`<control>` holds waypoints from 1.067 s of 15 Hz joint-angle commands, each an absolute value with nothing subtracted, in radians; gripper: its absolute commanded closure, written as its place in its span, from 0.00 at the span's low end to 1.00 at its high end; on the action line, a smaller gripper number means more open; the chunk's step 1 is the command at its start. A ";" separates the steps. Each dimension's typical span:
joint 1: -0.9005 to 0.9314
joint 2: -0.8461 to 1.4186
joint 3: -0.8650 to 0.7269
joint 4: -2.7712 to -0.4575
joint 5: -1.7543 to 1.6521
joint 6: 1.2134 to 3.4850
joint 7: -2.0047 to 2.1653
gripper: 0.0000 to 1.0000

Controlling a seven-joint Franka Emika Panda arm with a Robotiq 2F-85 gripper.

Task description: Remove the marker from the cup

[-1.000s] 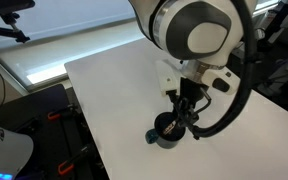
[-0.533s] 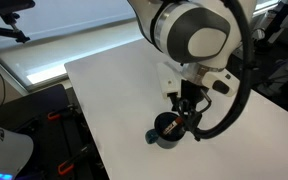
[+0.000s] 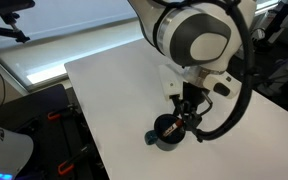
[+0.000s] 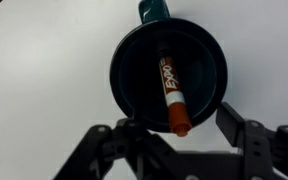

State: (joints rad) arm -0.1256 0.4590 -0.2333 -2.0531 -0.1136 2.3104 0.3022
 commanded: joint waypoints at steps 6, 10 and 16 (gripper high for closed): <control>-0.129 0.470 -0.231 -2.034 -0.103 2.313 0.298 0.93; -0.128 0.471 -0.232 -2.032 -0.103 2.313 0.300 0.97; -0.120 0.444 -0.243 -2.038 -0.121 2.297 0.311 0.39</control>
State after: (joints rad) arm -0.1262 0.4668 -0.2334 -2.0399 -0.1133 2.3118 0.3021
